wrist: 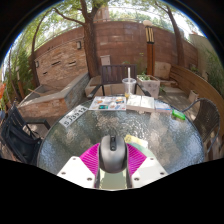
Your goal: Arrange mouse
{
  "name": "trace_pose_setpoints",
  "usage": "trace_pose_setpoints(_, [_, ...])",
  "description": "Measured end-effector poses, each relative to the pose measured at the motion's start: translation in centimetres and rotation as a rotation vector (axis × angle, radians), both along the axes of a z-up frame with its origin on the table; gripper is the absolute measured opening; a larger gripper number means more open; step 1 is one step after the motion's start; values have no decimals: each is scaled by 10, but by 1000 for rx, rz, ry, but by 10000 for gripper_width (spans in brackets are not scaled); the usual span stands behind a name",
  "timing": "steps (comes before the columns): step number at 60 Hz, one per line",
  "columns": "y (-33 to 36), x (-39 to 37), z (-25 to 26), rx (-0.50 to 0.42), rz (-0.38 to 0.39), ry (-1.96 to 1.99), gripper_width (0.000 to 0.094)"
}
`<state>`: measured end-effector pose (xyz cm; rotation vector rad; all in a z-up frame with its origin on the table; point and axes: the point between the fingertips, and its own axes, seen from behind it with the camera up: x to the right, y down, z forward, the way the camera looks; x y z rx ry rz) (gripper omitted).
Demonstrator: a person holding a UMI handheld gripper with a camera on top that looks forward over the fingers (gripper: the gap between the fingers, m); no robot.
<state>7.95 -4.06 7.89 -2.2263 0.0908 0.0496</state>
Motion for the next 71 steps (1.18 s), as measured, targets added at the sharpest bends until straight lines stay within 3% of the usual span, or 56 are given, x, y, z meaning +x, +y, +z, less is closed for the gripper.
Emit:
trace_pose_setpoints(4, [-15, 17, -33, -83, 8, -28, 364])
trace_pose_setpoints(6, [-26, 24, -65, -103, 15, -37, 398])
trace_pose_setpoints(12, [-34, 27, -86, -159, 53, -40, 515])
trace_pose_setpoints(14, [-45, 28, -94, -170, 53, -46, 597])
trace_pose_setpoints(17, [-45, 27, -83, -146, 66, -55, 860])
trace_pose_setpoints(20, [-47, 27, -61, -115, 70, -76, 829])
trace_pose_setpoints(24, [-59, 25, -31, -80, 63, -90, 869])
trace_pose_setpoints(29, [-75, 19, 9, -41, 47, -81, 855])
trace_pose_setpoints(46, [-189, -1, 118, 72, -10, -152, 854])
trace_pose_setpoints(58, [-269, -21, 143, 85, -24, -175, 851])
trace_pose_setpoints(71, [-305, -24, 151, 70, -41, -165, 852])
